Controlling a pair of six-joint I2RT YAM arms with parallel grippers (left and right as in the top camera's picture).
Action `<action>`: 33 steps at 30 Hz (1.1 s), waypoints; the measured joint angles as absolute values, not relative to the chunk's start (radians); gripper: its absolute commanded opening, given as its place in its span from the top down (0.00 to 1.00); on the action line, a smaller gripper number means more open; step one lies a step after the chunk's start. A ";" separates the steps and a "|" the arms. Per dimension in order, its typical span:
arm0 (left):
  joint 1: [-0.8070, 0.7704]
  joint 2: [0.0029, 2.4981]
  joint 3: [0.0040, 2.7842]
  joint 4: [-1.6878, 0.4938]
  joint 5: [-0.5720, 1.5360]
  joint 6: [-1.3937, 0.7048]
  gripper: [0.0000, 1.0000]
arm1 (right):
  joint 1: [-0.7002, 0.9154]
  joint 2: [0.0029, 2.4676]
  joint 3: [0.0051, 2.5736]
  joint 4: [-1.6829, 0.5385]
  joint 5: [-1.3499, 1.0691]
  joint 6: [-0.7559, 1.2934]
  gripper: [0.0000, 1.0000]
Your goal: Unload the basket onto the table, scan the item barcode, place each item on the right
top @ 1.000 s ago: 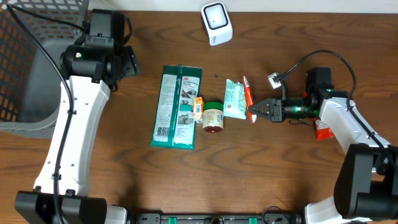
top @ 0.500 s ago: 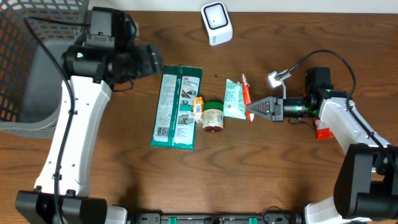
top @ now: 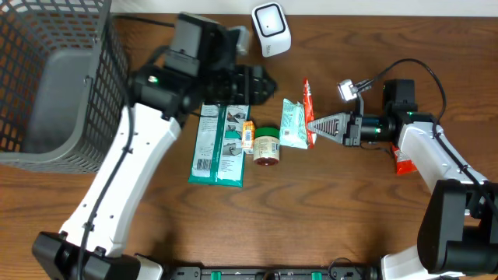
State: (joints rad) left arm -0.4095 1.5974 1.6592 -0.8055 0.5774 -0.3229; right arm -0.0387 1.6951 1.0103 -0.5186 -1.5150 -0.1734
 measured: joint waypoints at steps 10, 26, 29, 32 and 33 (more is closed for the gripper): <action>-0.503 1.598 1.659 -0.767 0.521 -0.322 0.28 | -0.015 1.665 1.024 -0.508 -1.522 -0.049 0.99; -0.557 1.598 1.659 -0.748 0.511 -0.323 0.32 | 0.031 1.456 1.067 -0.272 -1.524 0.210 0.99; -0.571 1.598 1.659 -0.731 0.502 -0.326 0.32 | 0.031 1.456 1.067 -0.255 -1.520 0.230 0.99; -0.572 1.598 1.659 -0.720 0.490 -0.326 0.32 | 0.031 1.456 1.067 -0.215 -1.514 0.253 0.99; -0.571 1.598 1.659 -0.718 0.487 -0.326 0.32 | 0.030 1.456 1.067 -0.198 -1.512 0.266 0.99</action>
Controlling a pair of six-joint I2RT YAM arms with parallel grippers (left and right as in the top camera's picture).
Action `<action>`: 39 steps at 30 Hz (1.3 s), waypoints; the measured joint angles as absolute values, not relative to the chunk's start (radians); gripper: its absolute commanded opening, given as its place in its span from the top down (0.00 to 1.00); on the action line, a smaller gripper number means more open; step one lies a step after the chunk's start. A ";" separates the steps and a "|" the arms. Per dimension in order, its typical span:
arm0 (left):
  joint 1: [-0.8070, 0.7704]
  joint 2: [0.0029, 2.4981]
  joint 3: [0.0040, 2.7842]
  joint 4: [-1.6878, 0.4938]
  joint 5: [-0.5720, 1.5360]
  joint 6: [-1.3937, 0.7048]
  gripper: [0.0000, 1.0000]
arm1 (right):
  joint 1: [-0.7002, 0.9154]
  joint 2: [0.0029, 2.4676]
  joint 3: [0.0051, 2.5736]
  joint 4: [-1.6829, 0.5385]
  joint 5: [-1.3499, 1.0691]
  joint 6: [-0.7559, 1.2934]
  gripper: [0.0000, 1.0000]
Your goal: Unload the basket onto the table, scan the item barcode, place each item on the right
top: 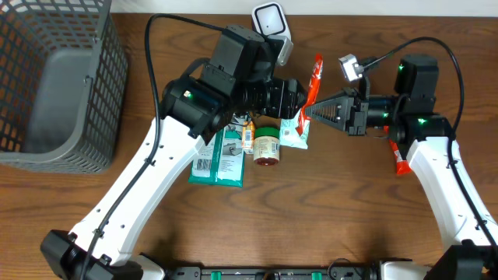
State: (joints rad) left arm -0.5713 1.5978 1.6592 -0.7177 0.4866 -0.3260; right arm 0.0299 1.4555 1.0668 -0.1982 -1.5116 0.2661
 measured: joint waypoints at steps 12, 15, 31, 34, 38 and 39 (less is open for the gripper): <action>-0.544 1.598 1.659 -0.721 0.465 -0.326 0.32 | -0.019 1.456 1.067 -0.182 -1.499 0.312 0.99; -0.544 1.598 1.659 -0.720 0.466 -0.326 0.32 | -0.017 1.456 1.067 -0.186 -1.498 0.312 0.99; -0.532 1.598 1.659 -0.654 0.705 -0.318 0.35 | 0.054 1.456 1.039 -0.167 -1.465 0.276 0.99; -0.532 1.598 1.659 -0.654 0.709 -0.317 0.40 | 0.086 1.456 1.039 -0.136 -1.466 0.278 0.99; -0.532 1.598 1.659 -0.659 0.709 -0.316 0.48 | 0.100 1.456 1.038 -0.102 -1.466 0.286 0.99; -0.532 1.598 1.659 -0.659 0.709 -0.317 0.51 | 0.100 1.456 1.038 -0.099 -1.466 0.289 0.99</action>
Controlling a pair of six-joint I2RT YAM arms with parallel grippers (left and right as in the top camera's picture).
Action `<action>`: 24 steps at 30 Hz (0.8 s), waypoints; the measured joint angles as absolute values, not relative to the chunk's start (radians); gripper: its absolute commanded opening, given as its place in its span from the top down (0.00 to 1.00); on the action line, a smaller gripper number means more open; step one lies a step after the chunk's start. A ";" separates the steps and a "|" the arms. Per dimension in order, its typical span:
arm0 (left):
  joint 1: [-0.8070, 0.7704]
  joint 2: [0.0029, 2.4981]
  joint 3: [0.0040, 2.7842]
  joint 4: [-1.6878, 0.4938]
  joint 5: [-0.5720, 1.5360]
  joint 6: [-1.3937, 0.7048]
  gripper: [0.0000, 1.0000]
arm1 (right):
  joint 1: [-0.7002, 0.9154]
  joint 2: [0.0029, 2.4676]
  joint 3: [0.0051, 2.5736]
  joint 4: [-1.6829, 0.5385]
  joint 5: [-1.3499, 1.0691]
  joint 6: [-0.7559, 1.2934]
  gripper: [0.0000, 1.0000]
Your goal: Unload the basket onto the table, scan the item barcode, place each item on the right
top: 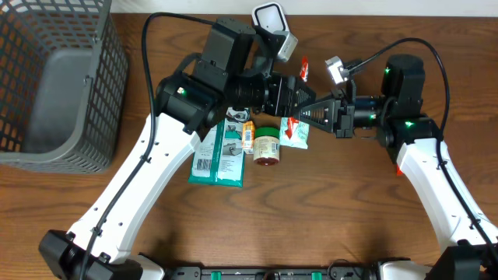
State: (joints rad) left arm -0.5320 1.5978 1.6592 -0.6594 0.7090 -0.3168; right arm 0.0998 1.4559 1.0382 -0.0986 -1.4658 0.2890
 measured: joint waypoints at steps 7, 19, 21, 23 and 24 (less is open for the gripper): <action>-0.532 1.598 1.659 -0.662 0.701 -0.317 0.76 | 0.100 1.456 1.038 -0.096 -1.468 0.304 0.99; -0.532 1.598 1.659 -0.675 0.640 -0.315 0.93 | 0.100 1.456 1.037 -0.086 -1.462 0.302 0.77; -0.532 1.598 1.659 -0.693 0.598 -0.315 0.93 | 0.100 1.456 1.037 -0.086 -1.460 0.299 0.63; -0.532 1.598 1.659 -0.717 0.555 -0.315 0.93 | 0.100 1.456 1.037 -0.093 -1.453 0.291 0.55; -0.532 1.598 1.659 -0.727 0.535 -0.315 0.93 | 0.100 1.456 1.037 -0.103 -1.445 0.281 0.53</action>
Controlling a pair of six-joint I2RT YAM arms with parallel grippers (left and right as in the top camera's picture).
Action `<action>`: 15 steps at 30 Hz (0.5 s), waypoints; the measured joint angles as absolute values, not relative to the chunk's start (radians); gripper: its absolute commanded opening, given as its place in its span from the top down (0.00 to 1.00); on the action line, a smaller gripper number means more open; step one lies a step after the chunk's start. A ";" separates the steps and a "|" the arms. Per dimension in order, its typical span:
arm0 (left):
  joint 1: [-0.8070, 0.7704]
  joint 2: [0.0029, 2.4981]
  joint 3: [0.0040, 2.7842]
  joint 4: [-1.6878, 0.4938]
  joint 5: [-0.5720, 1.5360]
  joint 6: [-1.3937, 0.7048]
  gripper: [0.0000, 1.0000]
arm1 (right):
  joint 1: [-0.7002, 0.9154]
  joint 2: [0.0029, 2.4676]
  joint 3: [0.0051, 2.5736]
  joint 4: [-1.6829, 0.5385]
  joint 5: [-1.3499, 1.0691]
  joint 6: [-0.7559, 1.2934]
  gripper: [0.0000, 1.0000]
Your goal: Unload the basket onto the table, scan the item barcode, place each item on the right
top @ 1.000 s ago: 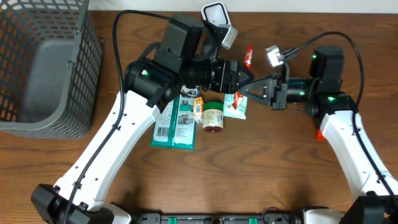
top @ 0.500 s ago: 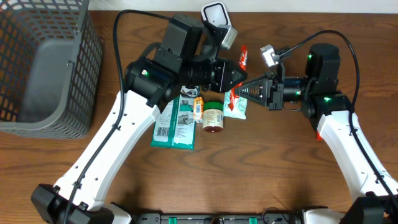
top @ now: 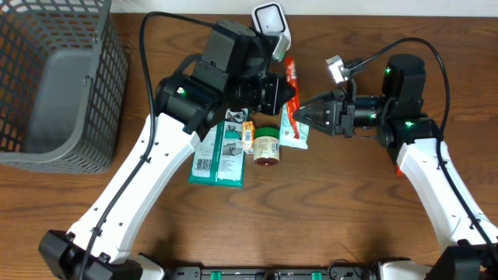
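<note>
The red snack packet (top: 291, 74) stands upright in the air, its lower end pinched in my left gripper (top: 286, 92), which is shut on it. The packet's top is just below and right of the white barcode scanner (top: 270, 20) at the table's back edge. My right gripper (top: 298, 117) points left just below the packet's lower end, with its fingers apart and nothing between them.
On the table below the grippers lie a green pouch (top: 296, 134), a small jar (top: 267, 148), a little yellow bottle (top: 248, 134) and a green-white box (top: 220, 152). A grey wire basket (top: 54, 78) fills the far left. Another red packet (top: 401, 162) lies under the right arm.
The red packet has passed from my right gripper to my left one. The right gripper has opened and drawn slightly down and away. The packet now stands closer to the scanner.
My right gripper was shut on the red packet lying on the table beside the green pouch. Then it held the packet up in the air, with the left gripper close by. Both grippers then met at the packet, and now the left alone holds it by the scanner.
</note>
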State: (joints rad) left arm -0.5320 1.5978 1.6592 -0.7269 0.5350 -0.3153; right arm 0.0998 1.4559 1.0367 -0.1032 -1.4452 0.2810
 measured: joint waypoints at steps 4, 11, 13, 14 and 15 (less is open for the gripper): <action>-0.532 1.598 1.659 -0.770 0.437 -0.347 0.93 | 0.100 1.456 1.037 -0.222 -1.373 0.224 0.48; -0.556 1.615 1.659 -0.875 0.182 -0.569 0.93 | 0.100 1.456 1.036 -0.420 -1.096 0.137 0.53; -0.574 1.634 1.659 -0.876 0.143 -0.620 0.92 | 0.100 1.456 1.036 -0.447 -1.031 0.123 0.54; -0.586 1.649 1.659 -0.876 0.126 -0.652 0.93 | 0.100 1.455 1.036 -0.464 -0.998 0.120 0.55; -0.598 1.664 1.659 -0.876 0.115 -0.681 0.93 | 0.100 1.451 1.036 -0.485 -0.960 0.117 0.55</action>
